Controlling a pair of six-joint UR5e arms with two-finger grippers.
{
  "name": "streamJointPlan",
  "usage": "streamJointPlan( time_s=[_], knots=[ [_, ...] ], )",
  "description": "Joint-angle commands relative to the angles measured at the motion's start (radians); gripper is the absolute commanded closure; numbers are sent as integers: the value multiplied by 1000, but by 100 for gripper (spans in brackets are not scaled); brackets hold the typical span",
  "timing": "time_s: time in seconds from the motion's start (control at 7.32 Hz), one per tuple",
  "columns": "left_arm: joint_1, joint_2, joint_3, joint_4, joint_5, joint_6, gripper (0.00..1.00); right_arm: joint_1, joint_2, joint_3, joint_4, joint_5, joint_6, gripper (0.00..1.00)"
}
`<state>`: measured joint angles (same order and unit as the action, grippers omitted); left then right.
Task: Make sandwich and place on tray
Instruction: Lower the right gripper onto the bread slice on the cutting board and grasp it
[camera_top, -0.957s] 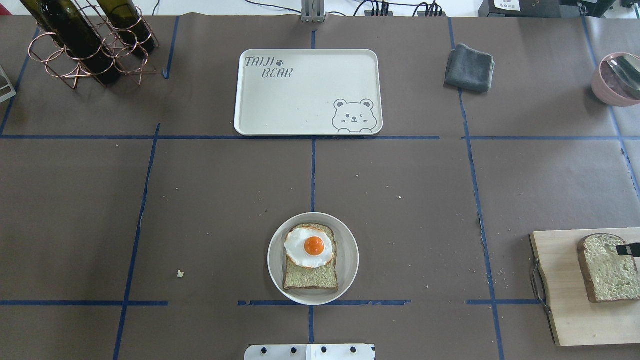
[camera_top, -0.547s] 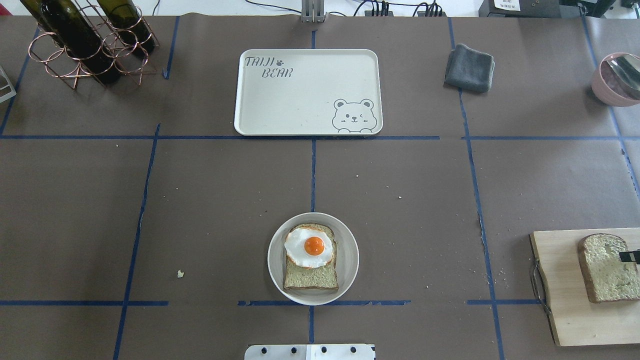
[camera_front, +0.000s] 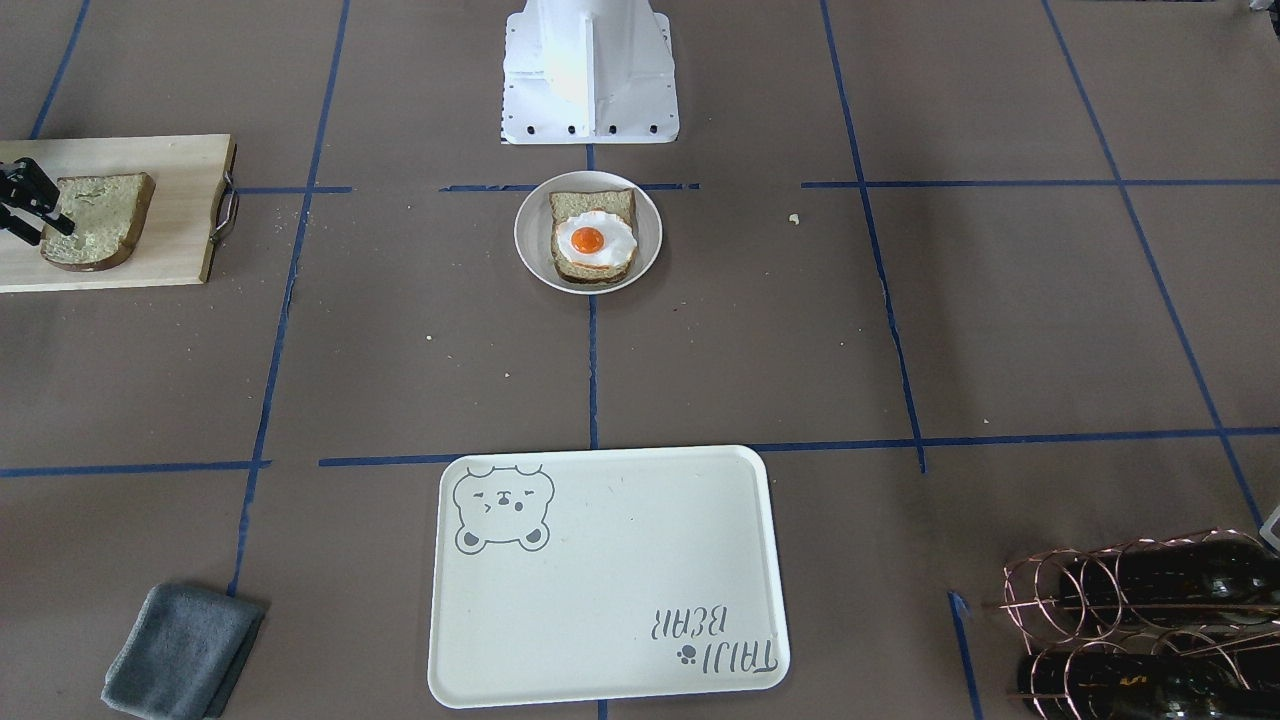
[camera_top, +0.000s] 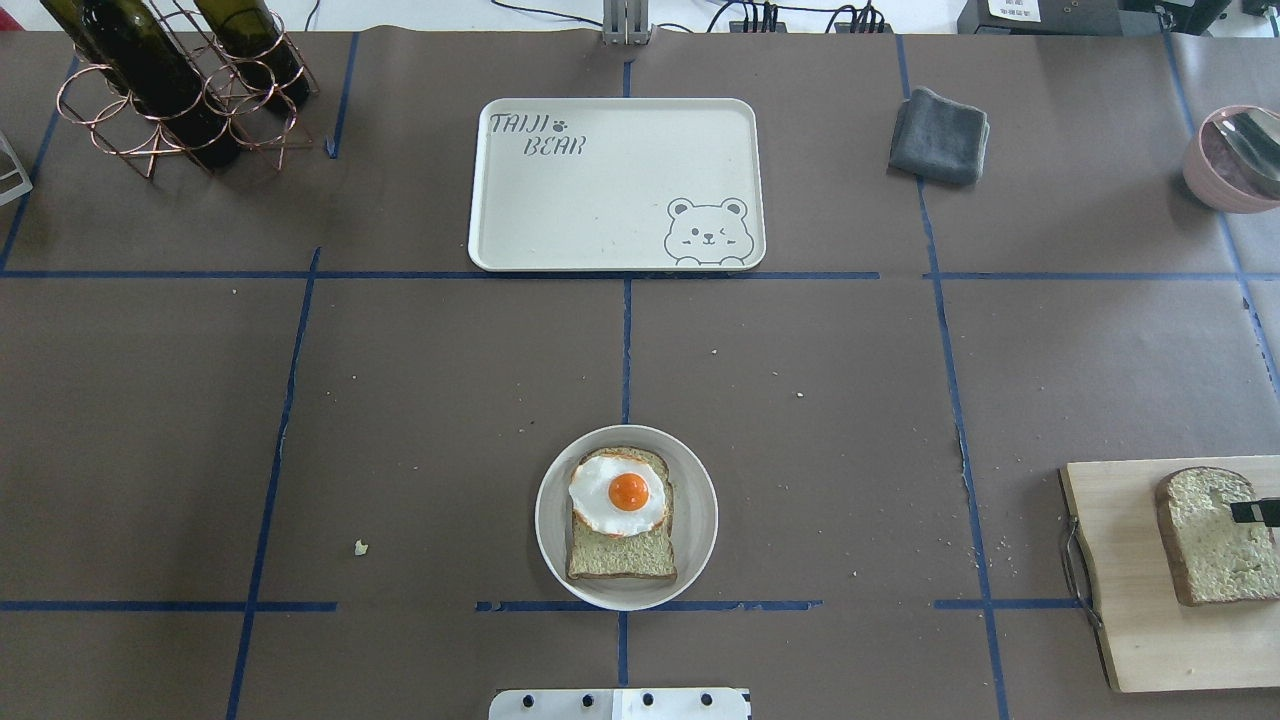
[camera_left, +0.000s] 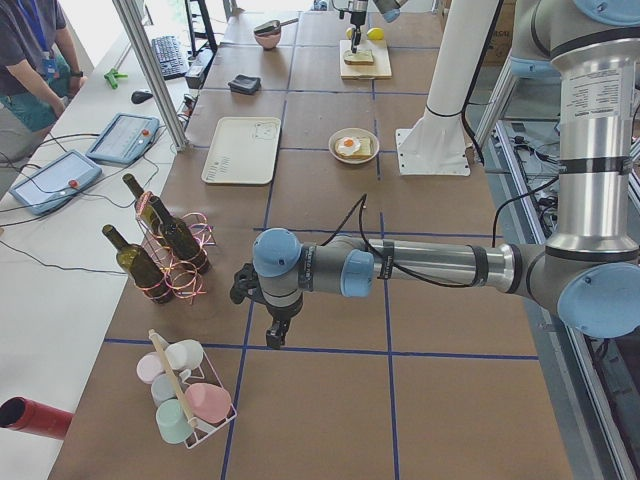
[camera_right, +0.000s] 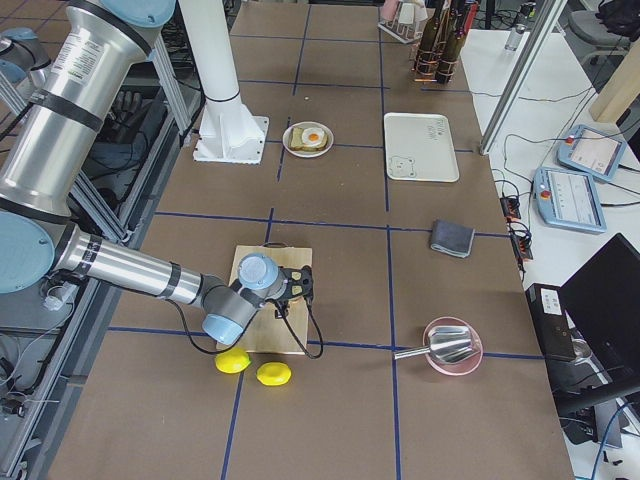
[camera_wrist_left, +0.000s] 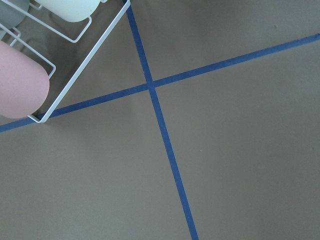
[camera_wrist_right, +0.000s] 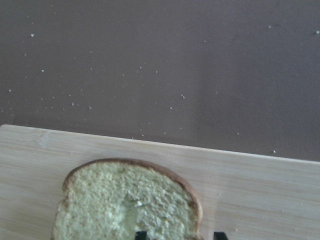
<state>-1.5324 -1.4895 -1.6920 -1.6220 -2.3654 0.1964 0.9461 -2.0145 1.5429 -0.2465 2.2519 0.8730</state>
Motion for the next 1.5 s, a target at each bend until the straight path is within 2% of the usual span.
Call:
streamJointPlan(
  time_s=[0.0, 0.27, 0.55, 0.82, 1.09, 1.23, 1.37],
  knots=[
    [0, 0, 0, 1, 0, 0, 0, -3, 3, 0, 1, 2, -3, 100],
    [0, 0, 0, 1, 0, 0, 0, -4, 3, 5, 1, 9, -11, 100],
    [0, 0, 0, -1, 0, 0, 0, -3, 2, 2, 61, 30, -12, 100],
    [0, 0, 0, 1, -2, 0, 0, 3, 16, 11, 125, 142, -9, 100],
    [0, 0, 0, 1, 0, 0, 0, 89, 60, 66, 138, 285, 14, 100],
    [0, 0, 0, 1, 0, 0, 0, 89, 98, 107, 129, 290, 71, 100],
    [0, 5, 2, 1, -2, 0, 0, 89, 185, 111, 125, 287, 151, 100]
  ],
)
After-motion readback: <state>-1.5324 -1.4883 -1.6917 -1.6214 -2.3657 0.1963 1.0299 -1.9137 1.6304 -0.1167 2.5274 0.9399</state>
